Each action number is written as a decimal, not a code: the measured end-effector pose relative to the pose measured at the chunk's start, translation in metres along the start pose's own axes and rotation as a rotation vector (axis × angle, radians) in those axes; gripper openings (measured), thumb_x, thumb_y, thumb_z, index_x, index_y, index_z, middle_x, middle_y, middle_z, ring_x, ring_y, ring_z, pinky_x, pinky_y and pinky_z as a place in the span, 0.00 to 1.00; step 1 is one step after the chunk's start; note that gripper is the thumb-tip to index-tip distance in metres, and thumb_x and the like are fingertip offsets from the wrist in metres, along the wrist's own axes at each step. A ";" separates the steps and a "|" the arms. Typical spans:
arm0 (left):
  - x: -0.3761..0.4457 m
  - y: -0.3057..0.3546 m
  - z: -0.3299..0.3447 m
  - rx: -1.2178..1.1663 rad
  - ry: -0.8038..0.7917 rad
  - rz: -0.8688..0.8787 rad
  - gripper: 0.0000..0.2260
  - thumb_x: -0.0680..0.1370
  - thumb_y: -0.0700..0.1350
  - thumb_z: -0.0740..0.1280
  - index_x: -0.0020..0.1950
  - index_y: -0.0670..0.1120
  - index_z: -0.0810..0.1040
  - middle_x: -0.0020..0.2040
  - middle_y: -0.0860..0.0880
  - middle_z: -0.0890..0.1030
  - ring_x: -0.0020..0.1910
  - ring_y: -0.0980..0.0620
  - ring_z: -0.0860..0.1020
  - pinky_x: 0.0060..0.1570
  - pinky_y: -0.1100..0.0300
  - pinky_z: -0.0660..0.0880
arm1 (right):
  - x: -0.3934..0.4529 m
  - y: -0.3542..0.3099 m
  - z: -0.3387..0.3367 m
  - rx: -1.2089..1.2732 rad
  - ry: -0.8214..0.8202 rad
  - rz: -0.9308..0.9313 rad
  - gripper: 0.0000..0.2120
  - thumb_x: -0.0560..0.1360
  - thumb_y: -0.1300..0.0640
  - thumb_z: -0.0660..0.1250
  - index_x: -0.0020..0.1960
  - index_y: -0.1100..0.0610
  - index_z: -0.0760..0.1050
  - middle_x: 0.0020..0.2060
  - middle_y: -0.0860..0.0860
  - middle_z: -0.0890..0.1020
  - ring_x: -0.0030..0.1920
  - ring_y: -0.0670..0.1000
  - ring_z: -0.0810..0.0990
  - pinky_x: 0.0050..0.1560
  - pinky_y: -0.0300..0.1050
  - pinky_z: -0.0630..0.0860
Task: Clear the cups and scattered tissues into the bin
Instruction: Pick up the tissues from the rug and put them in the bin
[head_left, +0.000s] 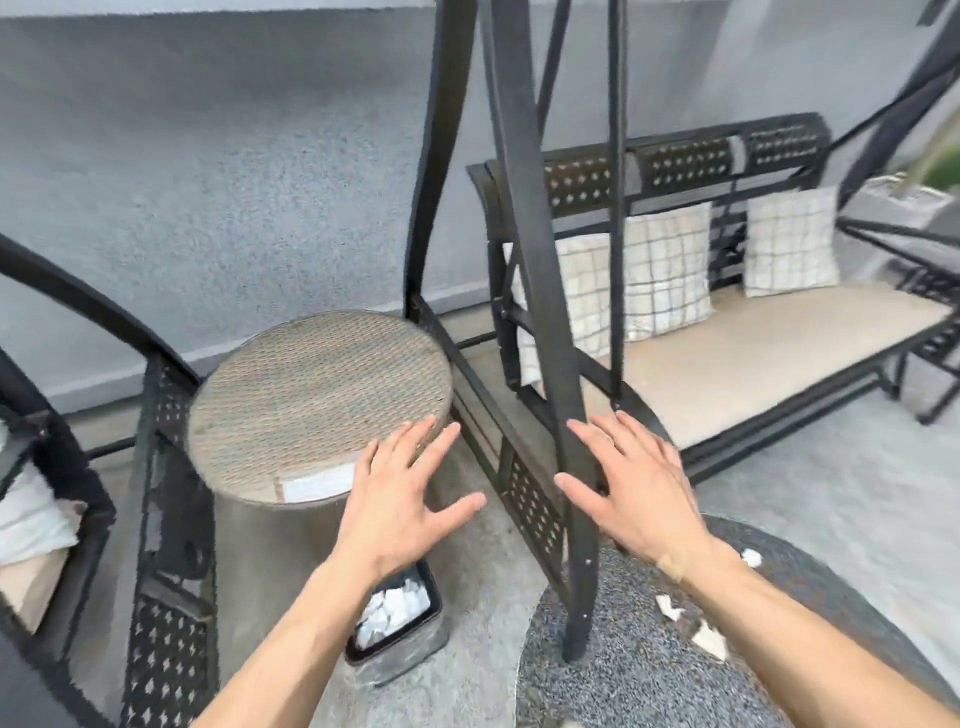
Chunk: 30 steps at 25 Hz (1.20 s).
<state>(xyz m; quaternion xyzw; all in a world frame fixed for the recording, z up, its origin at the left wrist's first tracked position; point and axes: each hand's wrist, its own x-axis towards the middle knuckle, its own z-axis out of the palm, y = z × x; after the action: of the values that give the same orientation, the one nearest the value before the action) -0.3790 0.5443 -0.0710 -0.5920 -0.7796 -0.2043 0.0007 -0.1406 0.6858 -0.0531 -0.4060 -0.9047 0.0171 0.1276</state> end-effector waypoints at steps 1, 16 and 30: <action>0.005 0.014 0.006 -0.010 -0.017 0.044 0.36 0.71 0.76 0.52 0.76 0.62 0.56 0.77 0.53 0.60 0.76 0.50 0.56 0.74 0.45 0.52 | -0.012 0.014 -0.008 -0.016 0.006 0.044 0.30 0.74 0.31 0.53 0.72 0.42 0.61 0.72 0.44 0.65 0.74 0.50 0.57 0.69 0.56 0.60; 0.038 0.308 0.128 -0.083 -0.214 0.489 0.37 0.70 0.78 0.47 0.76 0.63 0.55 0.77 0.55 0.59 0.76 0.52 0.55 0.74 0.43 0.52 | -0.250 0.252 -0.085 -0.074 0.076 0.642 0.36 0.71 0.24 0.43 0.75 0.38 0.52 0.76 0.46 0.60 0.76 0.51 0.53 0.72 0.60 0.56; 0.044 0.483 0.193 -0.062 -0.274 0.493 0.37 0.71 0.77 0.46 0.76 0.62 0.55 0.78 0.55 0.58 0.77 0.53 0.54 0.74 0.41 0.50 | -0.344 0.415 -0.099 -0.010 -0.007 0.740 0.35 0.72 0.26 0.45 0.75 0.38 0.49 0.76 0.46 0.54 0.76 0.50 0.50 0.73 0.63 0.53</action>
<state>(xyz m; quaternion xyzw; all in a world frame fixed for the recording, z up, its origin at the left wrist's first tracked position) 0.0998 0.7506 -0.0838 -0.7855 -0.5985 -0.1396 -0.0733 0.4059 0.7025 -0.0877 -0.7064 -0.6971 0.0589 0.1077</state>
